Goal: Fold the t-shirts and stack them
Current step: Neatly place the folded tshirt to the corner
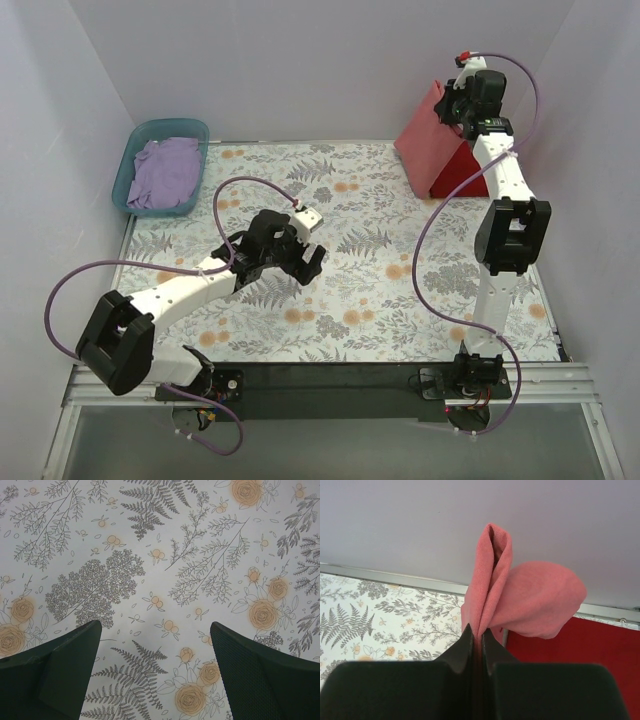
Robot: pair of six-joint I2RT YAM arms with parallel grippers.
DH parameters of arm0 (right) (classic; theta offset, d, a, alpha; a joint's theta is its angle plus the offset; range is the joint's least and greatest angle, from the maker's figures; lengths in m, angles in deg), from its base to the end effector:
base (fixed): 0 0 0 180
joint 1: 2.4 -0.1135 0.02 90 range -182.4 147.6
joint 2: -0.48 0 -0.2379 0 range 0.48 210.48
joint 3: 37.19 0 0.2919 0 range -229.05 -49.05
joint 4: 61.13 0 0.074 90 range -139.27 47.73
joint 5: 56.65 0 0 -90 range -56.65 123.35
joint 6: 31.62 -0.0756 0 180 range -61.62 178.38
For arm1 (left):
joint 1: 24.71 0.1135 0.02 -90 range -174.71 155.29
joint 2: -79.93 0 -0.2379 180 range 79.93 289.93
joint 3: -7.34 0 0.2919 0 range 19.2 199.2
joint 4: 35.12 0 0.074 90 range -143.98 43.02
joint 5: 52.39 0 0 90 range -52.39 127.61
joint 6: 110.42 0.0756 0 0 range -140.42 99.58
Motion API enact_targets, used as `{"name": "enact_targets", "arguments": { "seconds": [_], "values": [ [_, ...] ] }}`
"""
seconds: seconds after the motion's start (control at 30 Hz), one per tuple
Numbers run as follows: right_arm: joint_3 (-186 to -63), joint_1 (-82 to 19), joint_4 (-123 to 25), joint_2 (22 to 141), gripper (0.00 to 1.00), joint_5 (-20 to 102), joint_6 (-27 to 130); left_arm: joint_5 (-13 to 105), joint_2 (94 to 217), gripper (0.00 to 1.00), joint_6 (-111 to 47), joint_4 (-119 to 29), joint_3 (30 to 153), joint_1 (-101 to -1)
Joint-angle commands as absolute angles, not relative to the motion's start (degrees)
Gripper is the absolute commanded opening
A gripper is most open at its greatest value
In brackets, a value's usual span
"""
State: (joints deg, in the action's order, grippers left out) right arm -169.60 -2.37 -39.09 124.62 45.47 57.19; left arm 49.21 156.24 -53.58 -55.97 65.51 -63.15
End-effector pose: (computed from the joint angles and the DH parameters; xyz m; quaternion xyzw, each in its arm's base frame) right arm 0.5861 0.0156 0.3172 -0.0568 0.7830 0.0893 0.6129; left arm 0.2695 -0.2333 0.1606 0.0848 0.8950 -0.3246 0.2941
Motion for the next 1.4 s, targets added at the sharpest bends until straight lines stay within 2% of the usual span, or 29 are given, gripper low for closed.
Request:
{"name": "enact_targets", "arguments": {
  "seconds": [0.0, 0.5, 0.8, 1.27, 1.37],
  "values": [
    [-169.82, -1.17, -44.34, 122.65, 0.01, 45.13, 58.12, 49.83, 156.13, 0.9, -52.67, -55.94, 67.81, -62.95],
    [-166.48, 5.15, -45.22, 123.35, 0.01, 49.17, 63.64, 49.92, 157.8, 0.9, -52.58, -57.52, 69.56, -62.95],
    [-165.25, 9.98, -48.12, 128.53, 0.01, 52.95, 68.92, 50.53, 160.61, 0.9, -52.94, -61.39, 72.99, -62.95],
    [-162.87, 13.77, -56.65, 134.95, 0.01, 50.15, 78.41, 50.54, 163.16, 0.9, -54.43, -63.94, 75.54, -62.95],
    [-163.31, 13.77, -56.82, 136.01, 0.31, 48.74, 80.88, 50.18, 163.25, 0.91, -54.6, -64.2, 75.8, -62.95]
  ]
}}
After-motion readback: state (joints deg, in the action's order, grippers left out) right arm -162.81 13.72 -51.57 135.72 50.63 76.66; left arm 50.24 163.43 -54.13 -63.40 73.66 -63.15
